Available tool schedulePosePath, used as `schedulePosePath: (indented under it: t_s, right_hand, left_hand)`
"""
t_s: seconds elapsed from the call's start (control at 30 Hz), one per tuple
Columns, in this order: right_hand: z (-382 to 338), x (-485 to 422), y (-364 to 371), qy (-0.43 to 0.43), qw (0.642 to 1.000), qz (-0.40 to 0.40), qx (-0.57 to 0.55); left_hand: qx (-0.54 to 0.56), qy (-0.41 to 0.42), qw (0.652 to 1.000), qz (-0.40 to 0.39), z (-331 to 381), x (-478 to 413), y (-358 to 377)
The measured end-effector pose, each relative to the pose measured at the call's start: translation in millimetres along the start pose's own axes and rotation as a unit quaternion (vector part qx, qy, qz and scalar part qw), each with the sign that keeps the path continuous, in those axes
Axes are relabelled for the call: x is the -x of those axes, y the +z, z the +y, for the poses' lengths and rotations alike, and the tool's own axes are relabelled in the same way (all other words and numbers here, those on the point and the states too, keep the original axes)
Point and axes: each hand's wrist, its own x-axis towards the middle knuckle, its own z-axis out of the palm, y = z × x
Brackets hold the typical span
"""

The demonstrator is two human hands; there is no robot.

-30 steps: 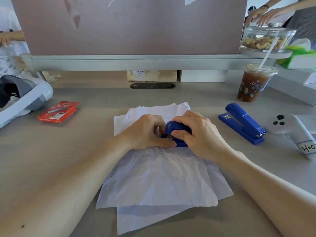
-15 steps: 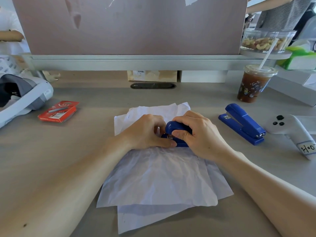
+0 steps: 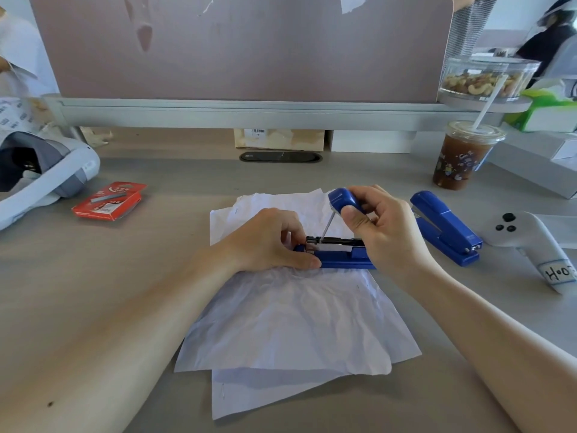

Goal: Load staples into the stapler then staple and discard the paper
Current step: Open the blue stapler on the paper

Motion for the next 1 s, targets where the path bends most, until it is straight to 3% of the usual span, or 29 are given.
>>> schedulePosePath:
  t_s: [0.77, 1.0]
  right_hand:
    - [5.8, 3.6, -23.7, 0.036, 0.987, 0.039, -0.154]
    - [14.0, -6.0, -61.1, 0.023, 0.988, -0.023, -0.153]
  left_hand:
    - [0.002, 0.024, 1.000, 0.010, -1.3, 1.1, 0.9]
    - [0.011, 0.020, 1.000, 0.008, -2.8, 0.5, 1.1]
